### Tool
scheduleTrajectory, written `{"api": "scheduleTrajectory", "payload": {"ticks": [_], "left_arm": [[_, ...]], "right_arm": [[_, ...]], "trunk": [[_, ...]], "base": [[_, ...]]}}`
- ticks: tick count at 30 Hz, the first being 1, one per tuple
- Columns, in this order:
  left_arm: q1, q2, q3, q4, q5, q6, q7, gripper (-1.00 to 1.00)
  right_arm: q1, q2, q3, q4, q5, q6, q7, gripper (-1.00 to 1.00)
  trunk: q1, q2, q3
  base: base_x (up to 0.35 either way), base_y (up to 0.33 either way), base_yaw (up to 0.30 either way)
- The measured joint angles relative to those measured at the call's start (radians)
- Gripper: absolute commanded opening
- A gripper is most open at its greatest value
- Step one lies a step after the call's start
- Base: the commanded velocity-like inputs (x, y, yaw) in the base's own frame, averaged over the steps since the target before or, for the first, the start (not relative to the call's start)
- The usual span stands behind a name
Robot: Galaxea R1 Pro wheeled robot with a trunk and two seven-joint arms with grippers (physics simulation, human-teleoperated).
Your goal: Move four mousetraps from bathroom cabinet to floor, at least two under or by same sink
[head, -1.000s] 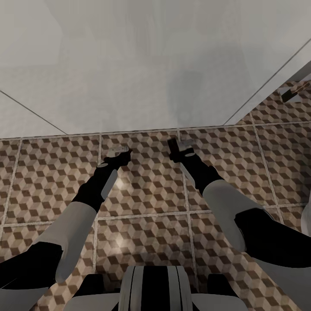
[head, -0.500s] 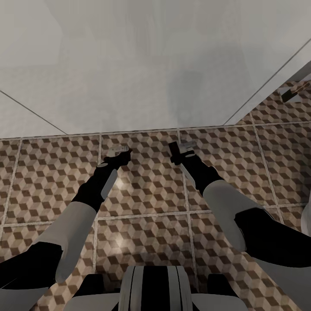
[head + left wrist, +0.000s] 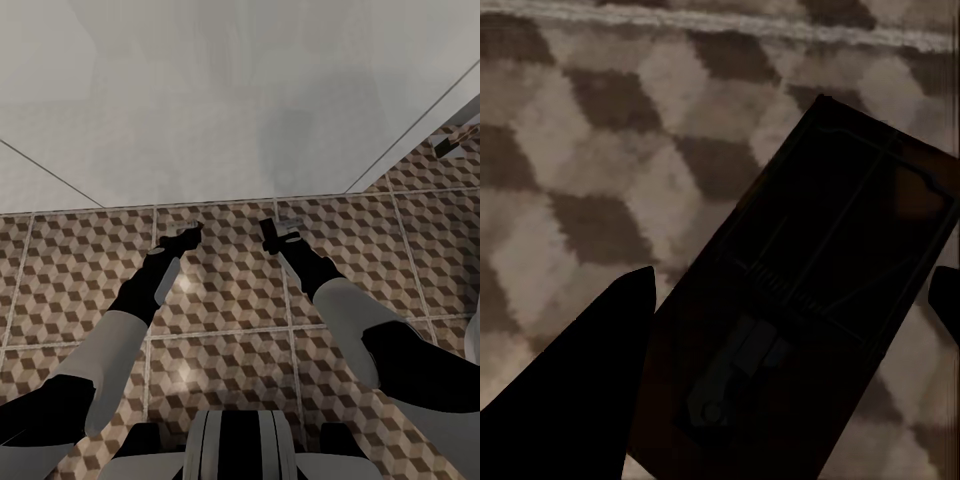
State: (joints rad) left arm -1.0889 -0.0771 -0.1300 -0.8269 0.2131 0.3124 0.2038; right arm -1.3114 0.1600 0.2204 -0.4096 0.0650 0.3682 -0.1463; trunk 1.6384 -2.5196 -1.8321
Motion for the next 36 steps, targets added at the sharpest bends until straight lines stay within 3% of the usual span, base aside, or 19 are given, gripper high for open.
{"api": "scheduleTrajectory", "payload": {"ticks": [9, 36], "left_arm": [[0.000, 0.001, -0.003, -0.051, 0.000, 0.004, 0.002, -1.00], [0.001, 0.001, -0.003, -0.054, 0.000, 0.004, 0.002, -1.00]], "right_arm": [[0.000, 0.000, 0.000, -0.010, 0.000, 0.003, 0.002, -1.00], [0.000, 0.000, 0.002, -0.010, 0.000, 0.003, 0.003, -1.00]], "trunk": [[0.000, 0.000, 0.000], [0.000, 0.000, 0.000]], "base": [[0.000, 0.000, 0.000], [0.016, 0.000, 0.000]]}}
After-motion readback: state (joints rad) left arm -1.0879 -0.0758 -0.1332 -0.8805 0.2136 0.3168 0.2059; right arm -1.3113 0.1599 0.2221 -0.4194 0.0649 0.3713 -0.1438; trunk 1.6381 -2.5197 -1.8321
